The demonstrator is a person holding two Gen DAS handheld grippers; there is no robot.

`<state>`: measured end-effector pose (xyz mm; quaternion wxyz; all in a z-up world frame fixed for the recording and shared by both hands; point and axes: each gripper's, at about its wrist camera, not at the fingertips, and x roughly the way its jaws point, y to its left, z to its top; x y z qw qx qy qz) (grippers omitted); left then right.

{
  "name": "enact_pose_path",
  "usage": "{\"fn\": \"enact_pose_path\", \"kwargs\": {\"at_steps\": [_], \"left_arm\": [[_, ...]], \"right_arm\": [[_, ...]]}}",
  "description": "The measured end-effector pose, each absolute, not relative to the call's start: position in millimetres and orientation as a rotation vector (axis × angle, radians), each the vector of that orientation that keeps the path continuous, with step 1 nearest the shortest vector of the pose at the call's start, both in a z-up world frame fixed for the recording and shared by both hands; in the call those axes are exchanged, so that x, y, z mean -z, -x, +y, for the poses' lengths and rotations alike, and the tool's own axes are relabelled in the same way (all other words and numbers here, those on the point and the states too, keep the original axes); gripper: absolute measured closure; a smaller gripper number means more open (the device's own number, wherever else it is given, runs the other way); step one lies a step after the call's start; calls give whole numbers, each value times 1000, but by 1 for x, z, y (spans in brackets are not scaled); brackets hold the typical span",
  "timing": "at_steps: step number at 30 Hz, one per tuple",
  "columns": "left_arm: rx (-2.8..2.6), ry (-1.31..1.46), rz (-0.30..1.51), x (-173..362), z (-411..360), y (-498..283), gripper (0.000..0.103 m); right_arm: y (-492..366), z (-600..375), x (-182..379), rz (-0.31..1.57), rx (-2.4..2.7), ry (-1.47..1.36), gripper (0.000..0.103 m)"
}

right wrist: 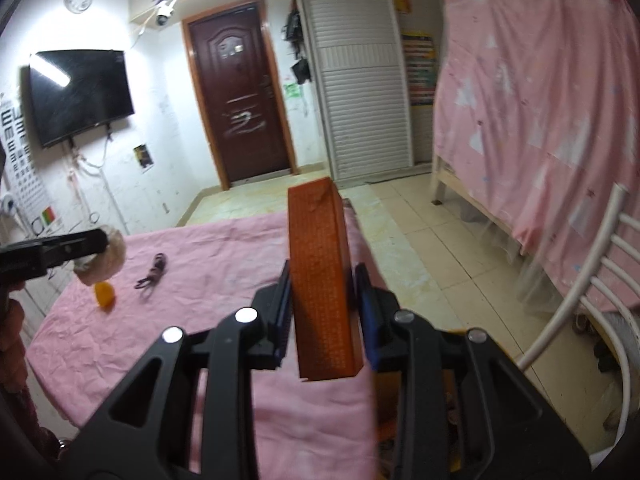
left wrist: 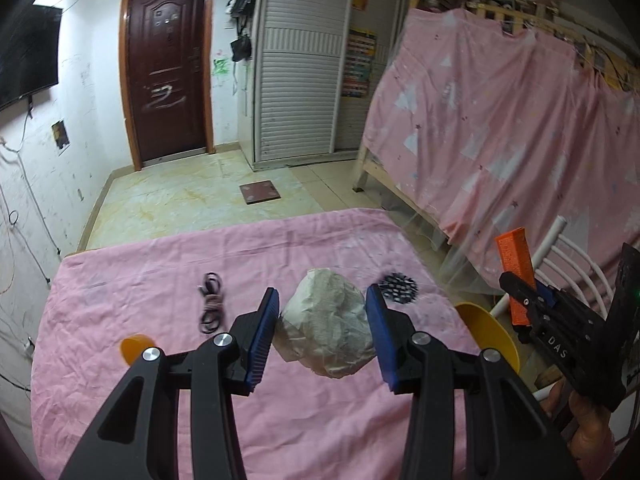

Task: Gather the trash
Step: 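Carry the white paper and orange box to the yellow bin with both tools, then open the right tool to drop the orange box while the left tool releases the paper into the bin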

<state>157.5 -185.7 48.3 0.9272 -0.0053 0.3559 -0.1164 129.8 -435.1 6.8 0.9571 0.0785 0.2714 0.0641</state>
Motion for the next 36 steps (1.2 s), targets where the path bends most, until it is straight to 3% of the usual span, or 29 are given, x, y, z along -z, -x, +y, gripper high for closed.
{"fn": "enact_pose_path", "kwargs": {"at_steps": [17, 19, 21, 23, 36], "left_arm": [[346, -96, 769, -34, -279, -156, 65], [359, -104, 771, -31, -289, -157, 65], [371, -114, 772, -30, -299, -155, 65], [383, -122, 773, -30, -307, -156, 65], [540, -24, 764, -27, -365, -160, 65]], "right_arm": [[-114, -505, 13, 539, -4, -244, 75], [-113, -512, 15, 542, 4, -260, 71], [-112, -517, 16, 540, 21, -271, 44], [-111, -522, 16, 533, 36, -281, 32], [-88, -572, 8, 423, 123, -403, 29]]}}
